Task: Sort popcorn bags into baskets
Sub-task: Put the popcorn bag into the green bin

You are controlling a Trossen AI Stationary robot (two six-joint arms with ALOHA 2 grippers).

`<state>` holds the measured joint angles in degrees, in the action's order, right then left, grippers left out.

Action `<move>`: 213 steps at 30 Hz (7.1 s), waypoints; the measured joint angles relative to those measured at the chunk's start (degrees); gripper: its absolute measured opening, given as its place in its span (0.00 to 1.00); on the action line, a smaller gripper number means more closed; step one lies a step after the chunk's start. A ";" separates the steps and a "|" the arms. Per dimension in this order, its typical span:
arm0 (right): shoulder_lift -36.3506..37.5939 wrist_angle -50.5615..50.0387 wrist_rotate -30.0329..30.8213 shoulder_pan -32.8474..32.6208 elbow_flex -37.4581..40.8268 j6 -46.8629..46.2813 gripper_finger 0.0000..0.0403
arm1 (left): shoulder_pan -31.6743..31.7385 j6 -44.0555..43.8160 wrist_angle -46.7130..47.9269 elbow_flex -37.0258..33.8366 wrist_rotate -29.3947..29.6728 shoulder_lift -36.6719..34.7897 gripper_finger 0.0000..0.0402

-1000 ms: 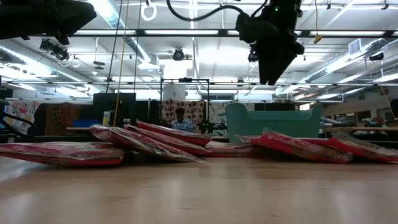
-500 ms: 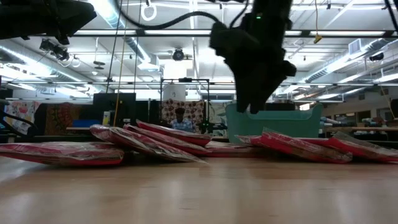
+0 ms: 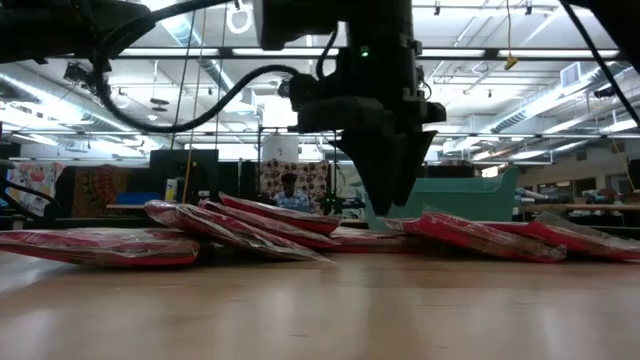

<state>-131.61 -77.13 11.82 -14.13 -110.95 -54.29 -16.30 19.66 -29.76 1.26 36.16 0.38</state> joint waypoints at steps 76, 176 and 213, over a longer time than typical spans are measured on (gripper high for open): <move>-1.40 -7.74 6.05 -4.13 -15.64 9.99 0.24 | -0.01 -0.04 0.07 0.00 -0.02 -0.02 0.36; 7.02 26.22 19.81 -16.14 20.21 27.23 0.37 | 0.01 -22.84 0.33 9.00 -7.36 37.97 0.36; 7.13 10.06 20.10 -15.37 9.70 22.91 0.01 | 0.01 -22.95 0.35 8.98 -7.32 37.97 0.36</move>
<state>-124.49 -67.07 31.92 -29.50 -101.25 -31.38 -16.29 -3.29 -29.41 10.24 28.84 38.35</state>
